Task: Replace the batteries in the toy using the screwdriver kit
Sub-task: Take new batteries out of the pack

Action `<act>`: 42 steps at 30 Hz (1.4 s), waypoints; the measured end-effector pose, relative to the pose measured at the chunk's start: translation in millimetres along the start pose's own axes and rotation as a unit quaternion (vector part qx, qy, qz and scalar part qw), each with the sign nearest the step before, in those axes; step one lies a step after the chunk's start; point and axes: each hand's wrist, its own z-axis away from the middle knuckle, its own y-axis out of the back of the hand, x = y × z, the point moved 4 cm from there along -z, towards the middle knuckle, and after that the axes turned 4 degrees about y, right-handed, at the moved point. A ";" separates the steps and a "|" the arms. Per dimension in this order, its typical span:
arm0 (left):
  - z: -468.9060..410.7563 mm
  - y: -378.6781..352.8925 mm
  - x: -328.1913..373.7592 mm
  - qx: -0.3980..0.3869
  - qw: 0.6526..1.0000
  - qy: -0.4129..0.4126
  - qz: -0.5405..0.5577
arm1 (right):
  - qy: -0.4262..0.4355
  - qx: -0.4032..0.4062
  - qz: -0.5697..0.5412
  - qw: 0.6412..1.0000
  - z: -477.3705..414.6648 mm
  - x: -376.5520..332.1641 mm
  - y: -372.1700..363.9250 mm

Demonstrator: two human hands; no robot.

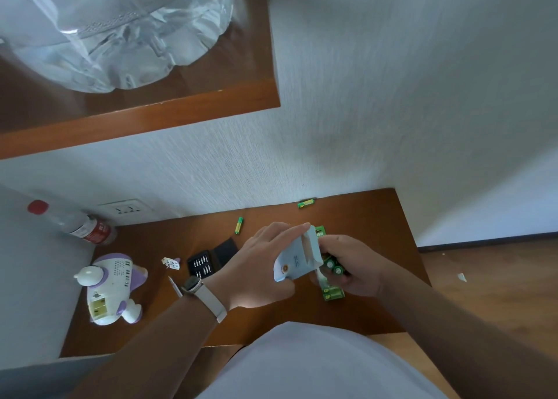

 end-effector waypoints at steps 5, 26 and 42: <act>2.0 4.6 -8.2 0.015 1.000 0.010 -0.015 | 0.035 0.037 -0.022 0.998 12.3 -12.7 5.8; 19.9 19.3 10.5 0.121 0.992 -0.027 -0.026 | 0.288 0.172 0.433 0.837 25.8 -55.9 -37.5; 22.3 -7.6 18.0 0.150 0.986 0.005 0.077 | 0.261 0.110 0.512 0.811 29.3 -37.9 -35.2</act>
